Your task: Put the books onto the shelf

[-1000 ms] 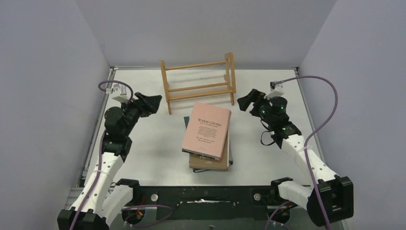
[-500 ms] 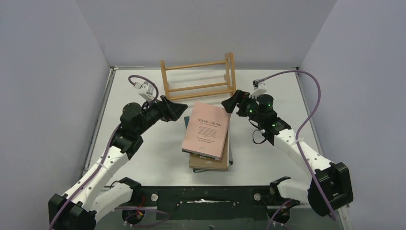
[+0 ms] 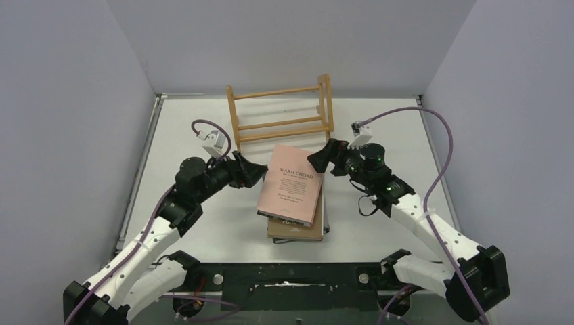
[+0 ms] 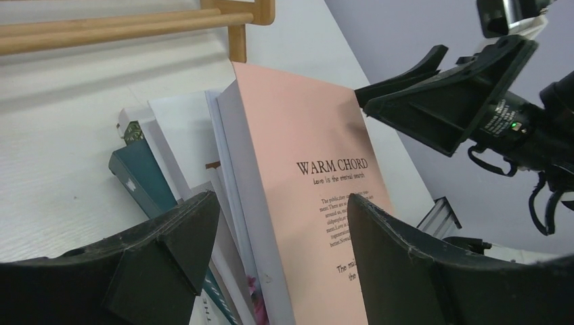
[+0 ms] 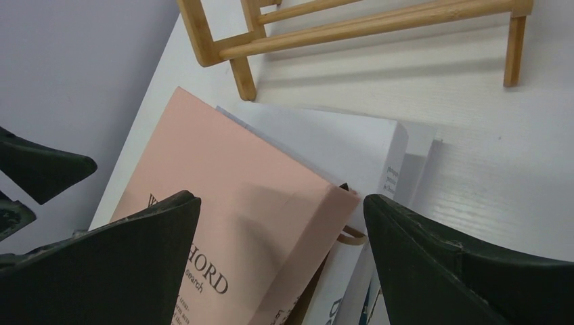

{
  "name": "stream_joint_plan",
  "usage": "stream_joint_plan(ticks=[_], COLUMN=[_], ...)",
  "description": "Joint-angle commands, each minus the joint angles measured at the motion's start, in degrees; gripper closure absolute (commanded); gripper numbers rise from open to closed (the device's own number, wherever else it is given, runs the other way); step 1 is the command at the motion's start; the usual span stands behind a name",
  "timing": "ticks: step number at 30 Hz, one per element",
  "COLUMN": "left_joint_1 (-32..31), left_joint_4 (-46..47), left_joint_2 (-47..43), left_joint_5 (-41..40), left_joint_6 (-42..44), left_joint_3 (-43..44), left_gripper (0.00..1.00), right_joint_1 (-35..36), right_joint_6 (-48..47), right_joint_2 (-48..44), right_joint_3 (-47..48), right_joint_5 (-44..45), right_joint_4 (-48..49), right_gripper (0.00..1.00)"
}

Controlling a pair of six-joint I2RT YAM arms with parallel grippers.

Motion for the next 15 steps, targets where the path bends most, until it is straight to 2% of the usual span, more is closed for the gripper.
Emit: stream_joint_plan(ticks=[1, 15], left_joint_1=[-1.1, -8.7], left_joint_4=[-0.4, 0.0], left_joint_2=[-0.6, 2.8], left_joint_5=[0.2, -3.4], left_joint_6=[1.1, 0.0], left_joint_3=[-1.3, -3.5], left_gripper=[0.31, 0.31], right_joint_1=[0.5, 2.0], right_joint_6=[-1.0, 2.1], right_joint_2=[-6.1, -15.2], right_joint_3=[-0.5, -6.4], right_joint_5=[3.3, 1.8], right_joint_4=[-3.3, -7.7], right_gripper=[0.02, 0.02])
